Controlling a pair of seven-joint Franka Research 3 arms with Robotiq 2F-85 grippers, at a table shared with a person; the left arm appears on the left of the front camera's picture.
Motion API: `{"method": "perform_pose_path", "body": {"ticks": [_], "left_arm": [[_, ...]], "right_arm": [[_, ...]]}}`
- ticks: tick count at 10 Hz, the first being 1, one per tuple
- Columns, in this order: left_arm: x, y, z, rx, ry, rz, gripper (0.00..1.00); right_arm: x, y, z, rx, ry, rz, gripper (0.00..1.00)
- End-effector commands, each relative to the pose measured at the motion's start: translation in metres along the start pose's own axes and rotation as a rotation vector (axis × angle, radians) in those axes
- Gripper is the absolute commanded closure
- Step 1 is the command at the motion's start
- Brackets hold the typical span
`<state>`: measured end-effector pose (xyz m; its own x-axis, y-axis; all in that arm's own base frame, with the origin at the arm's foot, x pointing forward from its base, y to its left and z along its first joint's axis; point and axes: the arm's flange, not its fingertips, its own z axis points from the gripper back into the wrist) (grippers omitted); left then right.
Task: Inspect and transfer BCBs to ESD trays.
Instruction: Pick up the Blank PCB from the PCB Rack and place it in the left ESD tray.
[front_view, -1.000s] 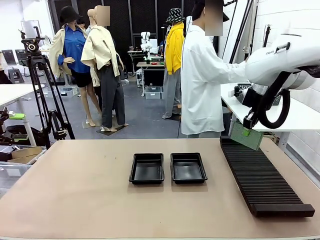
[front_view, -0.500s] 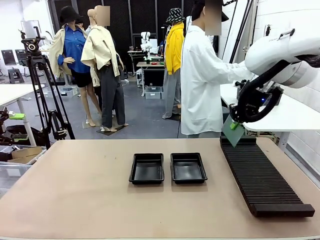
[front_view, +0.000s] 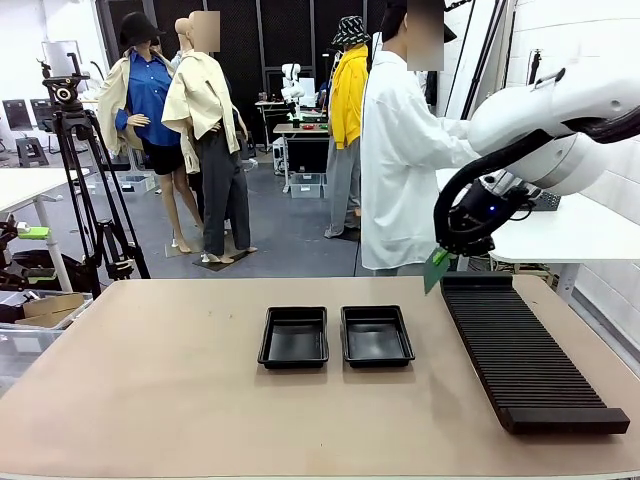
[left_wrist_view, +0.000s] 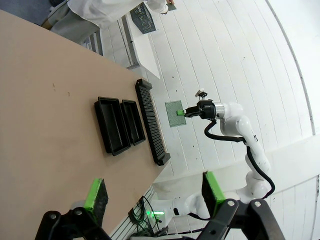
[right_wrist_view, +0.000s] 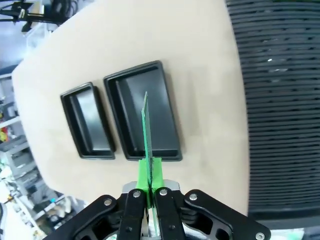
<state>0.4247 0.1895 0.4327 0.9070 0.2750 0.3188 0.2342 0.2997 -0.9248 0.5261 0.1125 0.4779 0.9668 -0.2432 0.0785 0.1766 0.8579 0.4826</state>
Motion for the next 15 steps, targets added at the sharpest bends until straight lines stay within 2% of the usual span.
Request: {"method": "perform_pose_path", "body": {"ticks": [1,8,15], "left_arm": [[0.0,-0.003,0.001,0.008,-0.006,0.009,0.0],[0.0,-0.003,0.001,0.008,-0.006,0.009,0.0],[0.0,-0.003,0.001,0.008,-0.006,0.009,0.0]], "right_arm": [[-0.007,0.002,-0.015,0.078,-0.033,-0.042,1.0],[-0.058,0.044,-0.081,0.209,0.029,0.064,1.0],[-0.048,0.084,-0.144,0.281,0.107,0.081,1.0]]}}
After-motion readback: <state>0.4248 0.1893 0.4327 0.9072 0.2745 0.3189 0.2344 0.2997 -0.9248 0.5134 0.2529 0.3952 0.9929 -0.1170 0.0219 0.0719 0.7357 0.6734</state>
